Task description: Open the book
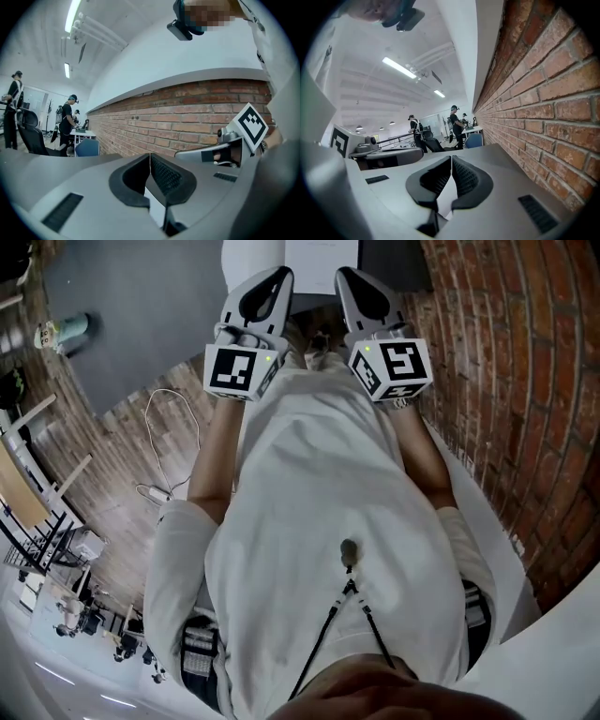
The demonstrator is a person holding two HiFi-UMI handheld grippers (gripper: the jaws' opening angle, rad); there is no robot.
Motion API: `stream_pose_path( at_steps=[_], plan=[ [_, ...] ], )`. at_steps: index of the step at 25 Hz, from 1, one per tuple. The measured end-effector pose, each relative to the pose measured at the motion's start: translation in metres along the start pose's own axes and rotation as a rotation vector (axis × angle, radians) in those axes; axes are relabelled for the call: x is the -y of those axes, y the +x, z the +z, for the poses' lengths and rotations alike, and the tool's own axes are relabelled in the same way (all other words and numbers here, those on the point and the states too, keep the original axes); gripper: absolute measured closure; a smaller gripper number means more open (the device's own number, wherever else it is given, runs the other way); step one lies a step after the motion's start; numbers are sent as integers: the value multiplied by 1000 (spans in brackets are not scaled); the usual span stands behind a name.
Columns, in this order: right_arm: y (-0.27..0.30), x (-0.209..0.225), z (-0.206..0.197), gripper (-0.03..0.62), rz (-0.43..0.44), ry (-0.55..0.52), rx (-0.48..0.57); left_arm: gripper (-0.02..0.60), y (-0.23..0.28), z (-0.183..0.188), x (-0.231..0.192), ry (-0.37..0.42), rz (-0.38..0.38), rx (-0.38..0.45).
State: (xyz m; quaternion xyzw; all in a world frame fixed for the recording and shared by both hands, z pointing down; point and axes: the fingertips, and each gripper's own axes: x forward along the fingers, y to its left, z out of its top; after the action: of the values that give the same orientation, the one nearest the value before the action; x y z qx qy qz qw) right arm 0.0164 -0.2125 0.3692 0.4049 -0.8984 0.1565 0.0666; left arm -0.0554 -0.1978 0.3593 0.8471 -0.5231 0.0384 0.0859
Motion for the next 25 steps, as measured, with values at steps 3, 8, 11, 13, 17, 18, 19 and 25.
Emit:
stream_pose_path(
  at_steps=[3,8,11,13,17,18,19,25],
  plan=[
    [-2,-5,17,556,4,-30,29,557,-4,20,-2,17,-2,40],
    [-12,-11,50,556,7,-80,84,557,-12,51,0,24,4,95],
    [-27,-14,64,556,14,-93,104,557,-22,64,13,19,2,107],
    [-35,-18,72,556,20,-105,114,557,-28,73,18,17,3,117],
    [-40,-25,91,556,30,-132,146,557,-30,101,19,34,2,169],
    [-42,-25,95,556,32,-135,155,557,-30,107,22,45,1,181],
    [-45,-25,98,556,32,-138,163,557,-30,112,25,56,0,190],
    [-61,-23,119,556,18,-153,212,557,-32,131,38,90,-9,225]
  ],
)
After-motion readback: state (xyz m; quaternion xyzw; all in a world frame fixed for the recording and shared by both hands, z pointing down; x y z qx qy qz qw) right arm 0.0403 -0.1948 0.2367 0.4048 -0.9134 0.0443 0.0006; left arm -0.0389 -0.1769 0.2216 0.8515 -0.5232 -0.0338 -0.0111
